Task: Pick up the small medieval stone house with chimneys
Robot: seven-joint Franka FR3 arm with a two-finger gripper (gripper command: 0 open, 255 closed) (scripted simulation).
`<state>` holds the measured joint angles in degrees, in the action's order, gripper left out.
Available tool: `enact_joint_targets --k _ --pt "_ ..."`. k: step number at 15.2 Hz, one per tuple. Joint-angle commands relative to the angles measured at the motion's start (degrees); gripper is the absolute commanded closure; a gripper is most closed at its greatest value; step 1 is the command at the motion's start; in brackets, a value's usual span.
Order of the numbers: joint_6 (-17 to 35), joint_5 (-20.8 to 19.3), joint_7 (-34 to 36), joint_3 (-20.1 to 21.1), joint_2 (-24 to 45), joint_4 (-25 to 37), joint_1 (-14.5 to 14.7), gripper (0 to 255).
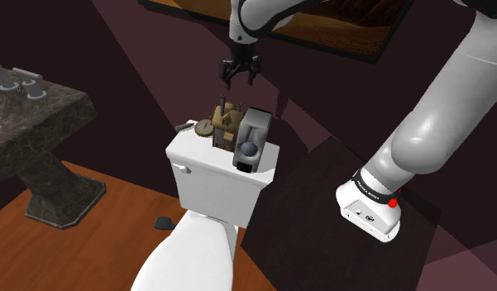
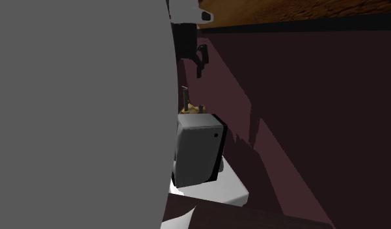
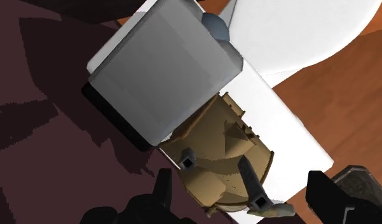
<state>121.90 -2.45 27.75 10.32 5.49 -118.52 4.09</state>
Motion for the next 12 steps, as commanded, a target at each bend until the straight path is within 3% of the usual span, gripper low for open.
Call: enact_joint_targets --k 1,4,12 --pt "0.79 -1.32 1.71 0.12 4.7 4.27 0.5 0" --pt "1.71 -3.15 3.93 -0.07 11.28 10.38 1.51 0" --pt "6.62 -4.02 4.6 -0.44 14.29 8.42 1.76 0"
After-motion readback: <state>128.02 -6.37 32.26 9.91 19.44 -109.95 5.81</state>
